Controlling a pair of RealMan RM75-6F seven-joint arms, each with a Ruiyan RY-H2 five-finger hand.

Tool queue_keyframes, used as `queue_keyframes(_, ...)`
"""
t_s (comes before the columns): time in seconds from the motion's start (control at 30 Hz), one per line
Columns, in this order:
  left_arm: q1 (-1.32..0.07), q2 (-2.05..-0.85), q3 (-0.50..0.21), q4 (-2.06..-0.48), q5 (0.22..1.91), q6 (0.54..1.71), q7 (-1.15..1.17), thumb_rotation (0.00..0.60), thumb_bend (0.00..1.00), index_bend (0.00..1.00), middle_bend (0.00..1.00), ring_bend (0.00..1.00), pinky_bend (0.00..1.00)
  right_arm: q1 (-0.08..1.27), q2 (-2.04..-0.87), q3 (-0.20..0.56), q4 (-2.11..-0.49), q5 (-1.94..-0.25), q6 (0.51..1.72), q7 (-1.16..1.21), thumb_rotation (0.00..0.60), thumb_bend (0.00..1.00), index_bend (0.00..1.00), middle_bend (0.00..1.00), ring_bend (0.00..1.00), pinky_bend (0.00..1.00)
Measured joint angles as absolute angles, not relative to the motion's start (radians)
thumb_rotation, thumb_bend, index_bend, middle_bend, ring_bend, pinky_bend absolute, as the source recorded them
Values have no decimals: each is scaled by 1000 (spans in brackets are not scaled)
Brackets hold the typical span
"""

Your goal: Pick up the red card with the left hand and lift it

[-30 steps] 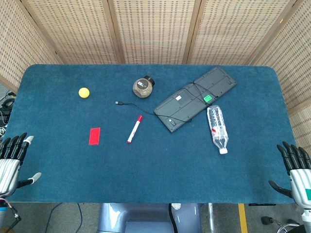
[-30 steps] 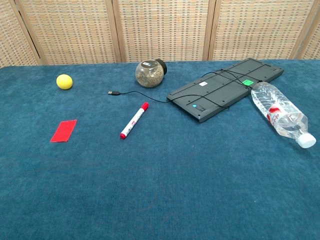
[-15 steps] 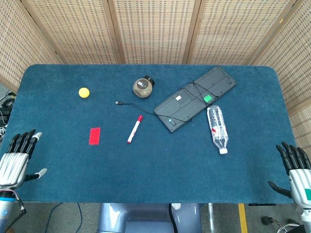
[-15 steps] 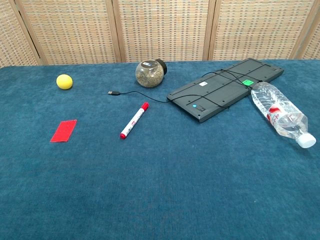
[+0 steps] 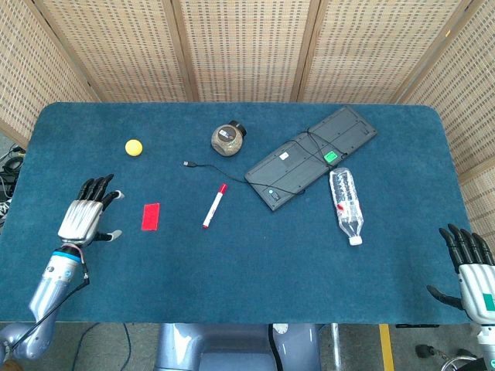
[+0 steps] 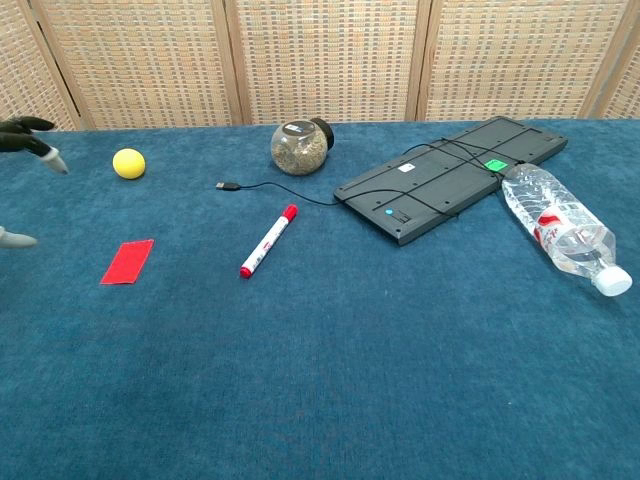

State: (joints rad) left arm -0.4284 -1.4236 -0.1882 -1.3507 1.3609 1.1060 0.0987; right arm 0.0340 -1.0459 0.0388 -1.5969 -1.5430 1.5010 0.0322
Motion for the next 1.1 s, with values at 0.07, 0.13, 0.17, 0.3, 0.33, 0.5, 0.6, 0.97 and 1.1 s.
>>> queue_keyframes(0.07,-453,-1469,-191,-1302,1345,1070,94,600,126,334,0,0,0,39,-1047,41,-1591,-1533,1486,40,600,0,0,0,0,0)
queue_keyframes(0.13,-474,-1517,-192,-1253,1332,1045,90,600,137,335,0,0,0,43,-1048,42,-1585,-1526,1478,48,600,0,0,0,0,0)
queue_keyframes(0.17,-483,-1537,-192,-1234,1328,1040,90,600,142,335,0,0,0,44,-1048,42,-1584,-1524,1475,52,600,0,0,0,0,0)
queue_keyframes(0.3,-506,-1594,-185,-1178,1313,1031,89,600,148,339,0,0,0,45,-1046,42,-1581,-1525,1475,64,600,0,0,0,0,0)
queue_keyframes(0.33,-509,-1602,-183,-1171,1310,1028,88,600,149,341,0,0,0,45,-1045,41,-1580,-1526,1475,66,600,0,0,0,0,0)
queue_keyframes(0.5,-519,-1630,-175,-1134,1299,1017,80,600,154,349,0,0,0,44,-1042,38,-1580,-1531,1477,77,600,0,0,0,0,0)
queue_keyframes(0.6,-527,-1649,-176,-1111,1292,1012,67,600,153,350,0,0,0,45,-1040,36,-1581,-1532,1474,88,600,0,0,0,0,0)
queue_keyframes(0.97,-541,-1693,-177,-1046,1283,1012,45,600,154,353,0,0,0,52,-1038,33,-1577,-1529,1459,101,600,0,0,0,0,0)
queue_keyframes(1.1,-545,-1708,-174,-1024,1280,1006,33,600,154,357,0,0,0,53,-1038,32,-1577,-1528,1456,100,600,0,0,0,0,0)
